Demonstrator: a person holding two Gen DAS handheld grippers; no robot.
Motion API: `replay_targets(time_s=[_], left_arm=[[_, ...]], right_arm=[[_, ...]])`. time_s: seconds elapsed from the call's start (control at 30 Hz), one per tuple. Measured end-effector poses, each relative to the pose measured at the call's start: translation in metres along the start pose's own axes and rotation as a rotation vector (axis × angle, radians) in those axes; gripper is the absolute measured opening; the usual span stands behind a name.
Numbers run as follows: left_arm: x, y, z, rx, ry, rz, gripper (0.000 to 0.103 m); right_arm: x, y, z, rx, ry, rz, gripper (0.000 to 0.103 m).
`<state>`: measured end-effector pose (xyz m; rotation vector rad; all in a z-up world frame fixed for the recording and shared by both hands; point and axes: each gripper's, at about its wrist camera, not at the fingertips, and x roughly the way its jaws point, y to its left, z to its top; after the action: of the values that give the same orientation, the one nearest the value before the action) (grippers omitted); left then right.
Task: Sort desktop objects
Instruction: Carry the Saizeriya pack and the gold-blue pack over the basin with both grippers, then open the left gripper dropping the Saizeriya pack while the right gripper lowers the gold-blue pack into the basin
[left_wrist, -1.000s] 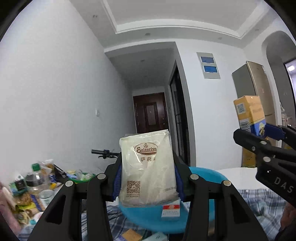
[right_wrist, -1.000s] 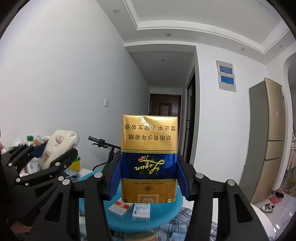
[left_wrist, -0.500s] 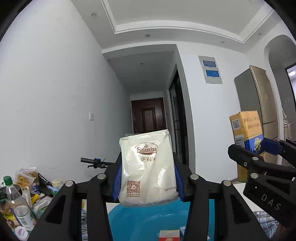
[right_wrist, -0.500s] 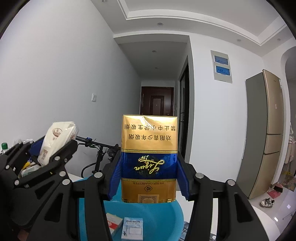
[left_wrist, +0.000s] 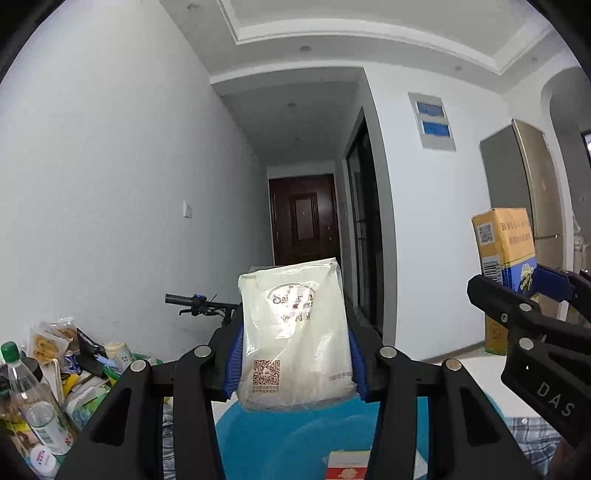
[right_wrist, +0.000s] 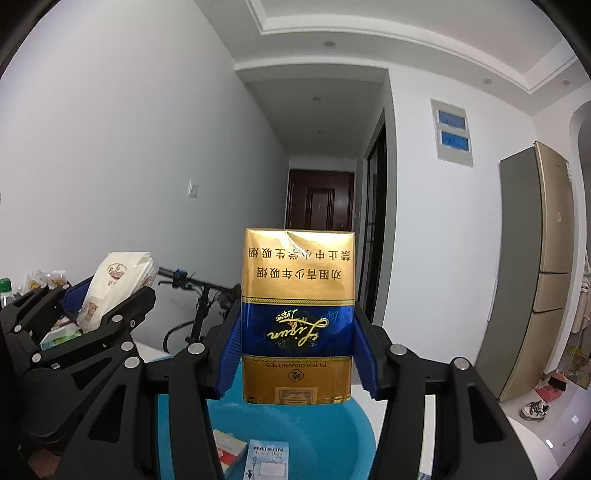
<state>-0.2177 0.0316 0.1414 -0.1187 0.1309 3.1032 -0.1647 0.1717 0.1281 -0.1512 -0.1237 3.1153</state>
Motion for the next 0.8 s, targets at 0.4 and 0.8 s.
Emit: replay_targets(time_s=[0.4, 0.8], left_arm=[[0.074, -0.004, -0.03, 0.085, 0.555, -0.049, 0.05], [0.14, -0.005, -0.083, 0.094, 0.864, -0.017, 0.05]], right_arm=[[0.083, -0.008, -0.027, 0.028, 0.55, 0.168, 0.051], [0.146, -0.021, -0.07, 0.065, 0.82, 0.198, 0.051]])
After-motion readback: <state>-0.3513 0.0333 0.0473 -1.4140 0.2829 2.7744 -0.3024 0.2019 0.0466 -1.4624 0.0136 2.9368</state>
